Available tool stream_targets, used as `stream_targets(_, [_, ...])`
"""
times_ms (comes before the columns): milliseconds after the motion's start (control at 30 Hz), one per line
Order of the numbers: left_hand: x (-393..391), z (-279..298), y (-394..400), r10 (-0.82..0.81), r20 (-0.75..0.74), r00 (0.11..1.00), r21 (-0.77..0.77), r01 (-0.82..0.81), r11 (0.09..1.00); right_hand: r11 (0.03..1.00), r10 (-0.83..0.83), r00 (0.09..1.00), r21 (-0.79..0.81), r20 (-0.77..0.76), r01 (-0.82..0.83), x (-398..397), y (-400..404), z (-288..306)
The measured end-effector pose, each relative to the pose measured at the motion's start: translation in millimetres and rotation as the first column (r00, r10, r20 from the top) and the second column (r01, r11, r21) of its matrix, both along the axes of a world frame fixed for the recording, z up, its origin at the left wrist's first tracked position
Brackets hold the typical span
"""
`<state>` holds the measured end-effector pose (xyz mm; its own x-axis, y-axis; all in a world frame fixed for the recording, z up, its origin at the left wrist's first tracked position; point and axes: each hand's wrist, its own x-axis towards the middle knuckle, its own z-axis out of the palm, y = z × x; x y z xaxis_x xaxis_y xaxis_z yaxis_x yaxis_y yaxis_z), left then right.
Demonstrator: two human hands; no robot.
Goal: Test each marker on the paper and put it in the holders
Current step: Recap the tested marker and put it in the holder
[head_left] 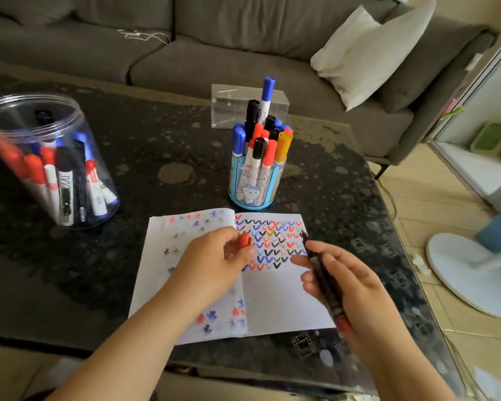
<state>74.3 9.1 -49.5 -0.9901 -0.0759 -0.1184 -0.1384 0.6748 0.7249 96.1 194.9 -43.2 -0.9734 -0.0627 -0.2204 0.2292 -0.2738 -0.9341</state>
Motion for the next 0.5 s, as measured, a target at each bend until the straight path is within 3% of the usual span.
stream_targets(67, [1,-1,1,-0.072,0.003,0.997,-0.085,0.072,0.994,0.993,-0.01,1.0,-0.12,0.023,0.012,-8,4,-2])
stream_targets(133, [1,-4,1,-0.133,0.004,0.991,-0.158,0.132,0.979,0.993,-0.021,1.0,-0.116,0.009,0.022,-14,7,-10])
stream_targets(200, [1,-7,0,-0.18,0.001,0.984,-0.194,0.176,0.965,0.997,-0.004,0.997,0.078,-0.075,0.01,-18,9,-19])
stream_targets(300, [1,-11,-2,-0.229,0.01,0.973,-0.203,0.226,0.953,0.901,0.035,0.98,0.43,-0.195,0.054,-24,9,-29])
stream_targets(500, [3,-15,-5,-0.235,0.01,0.972,-0.178,0.233,0.956,0.828,0.067,0.954,0.55,-0.291,0.11,-39,1,-40])
